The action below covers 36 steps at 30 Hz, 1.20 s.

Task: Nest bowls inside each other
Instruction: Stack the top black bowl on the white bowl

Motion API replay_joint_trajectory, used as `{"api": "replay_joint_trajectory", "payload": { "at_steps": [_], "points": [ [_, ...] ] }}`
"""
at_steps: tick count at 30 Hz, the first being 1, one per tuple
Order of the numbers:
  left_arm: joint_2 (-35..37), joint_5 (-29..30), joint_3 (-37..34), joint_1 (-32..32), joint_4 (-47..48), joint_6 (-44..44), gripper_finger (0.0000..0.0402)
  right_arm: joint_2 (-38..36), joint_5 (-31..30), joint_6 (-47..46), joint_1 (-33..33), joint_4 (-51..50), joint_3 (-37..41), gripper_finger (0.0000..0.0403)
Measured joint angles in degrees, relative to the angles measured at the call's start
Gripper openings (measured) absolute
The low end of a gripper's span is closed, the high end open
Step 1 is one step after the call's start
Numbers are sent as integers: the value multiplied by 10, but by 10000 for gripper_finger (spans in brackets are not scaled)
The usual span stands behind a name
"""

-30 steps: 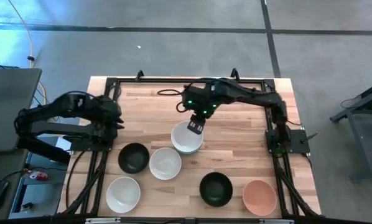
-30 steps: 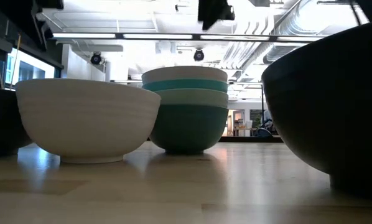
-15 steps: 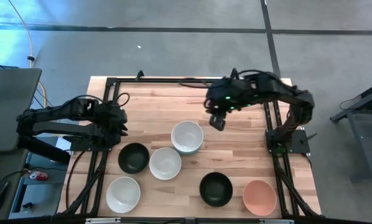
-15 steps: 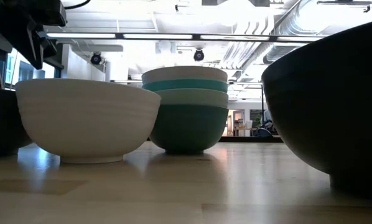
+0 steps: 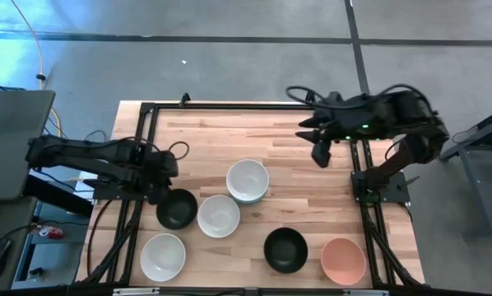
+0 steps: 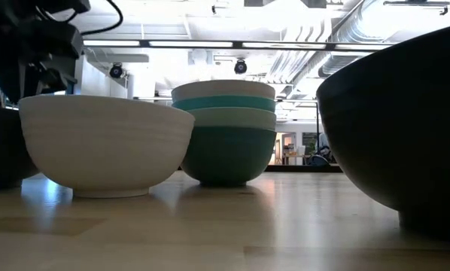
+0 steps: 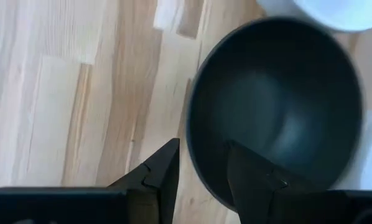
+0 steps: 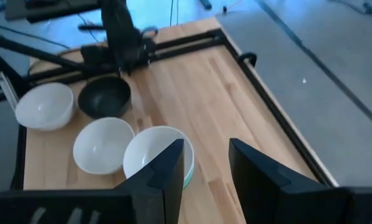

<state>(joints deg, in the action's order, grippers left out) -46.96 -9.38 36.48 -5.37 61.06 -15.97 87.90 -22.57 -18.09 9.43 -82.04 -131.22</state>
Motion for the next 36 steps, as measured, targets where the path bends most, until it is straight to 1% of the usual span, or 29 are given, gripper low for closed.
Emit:
{"api": "replay_joint_trajectory", "payload": {
  "at_steps": [7, 15, 18, 23, 24, 31, 36],
  "points": [
    [-49, 12, -3, 10, -17, -25, 117, -19, -41, -13, 24, 0, 0, 119],
    [-97, 15, -3, 10, -44, -43, 112, -18, -43, -10, 30, -13, 0, 119],
    [-106, 15, -3, 10, -54, -43, 90, -18, -43, -13, 30, -21, 0, 119],
    [-116, 15, -2, 10, -58, -43, 20, -18, -43, -13, 30, -30, 0, 119],
    [-117, 15, -2, 10, -59, -42, 11, -18, -43, -11, 30, -30, 0, 119],
    [-117, 15, -2, 8, -59, -47, 3, -17, -43, -9, 30, -35, 0, 119],
    [-117, 15, 12, -10, -55, -49, 2, -17, -43, -9, 30, -38, 0, 119]
  ]
}}
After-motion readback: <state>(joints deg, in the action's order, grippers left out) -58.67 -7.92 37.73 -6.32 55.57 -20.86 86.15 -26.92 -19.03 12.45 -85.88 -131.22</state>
